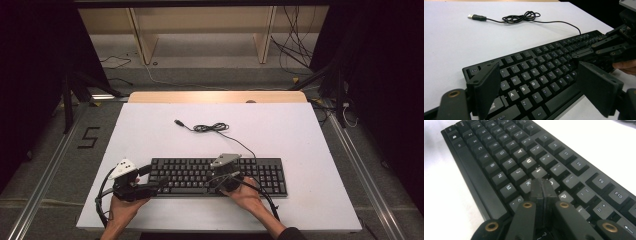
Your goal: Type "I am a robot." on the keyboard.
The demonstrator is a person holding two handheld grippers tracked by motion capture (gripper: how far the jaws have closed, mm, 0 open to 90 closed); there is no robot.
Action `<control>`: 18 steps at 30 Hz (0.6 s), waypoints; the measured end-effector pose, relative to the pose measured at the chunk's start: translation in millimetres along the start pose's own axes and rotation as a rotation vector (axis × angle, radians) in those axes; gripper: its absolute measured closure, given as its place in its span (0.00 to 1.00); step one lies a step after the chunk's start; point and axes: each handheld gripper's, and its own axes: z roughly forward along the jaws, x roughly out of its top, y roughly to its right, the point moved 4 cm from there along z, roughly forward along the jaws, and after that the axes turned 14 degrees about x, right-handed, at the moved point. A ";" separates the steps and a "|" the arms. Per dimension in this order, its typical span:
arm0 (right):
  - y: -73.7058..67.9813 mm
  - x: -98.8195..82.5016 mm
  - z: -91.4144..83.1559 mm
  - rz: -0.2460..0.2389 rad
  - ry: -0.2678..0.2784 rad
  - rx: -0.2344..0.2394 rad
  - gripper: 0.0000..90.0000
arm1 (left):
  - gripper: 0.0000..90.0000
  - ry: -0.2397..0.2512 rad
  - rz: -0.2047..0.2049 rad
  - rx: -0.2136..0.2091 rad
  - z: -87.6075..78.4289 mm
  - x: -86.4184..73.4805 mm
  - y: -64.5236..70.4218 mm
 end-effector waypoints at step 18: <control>-0.7 8.3 -15.5 0.018 0.122 0.000 0.94 | 0.22 0.001 0.005 0.007 -0.3 0.0 -1.5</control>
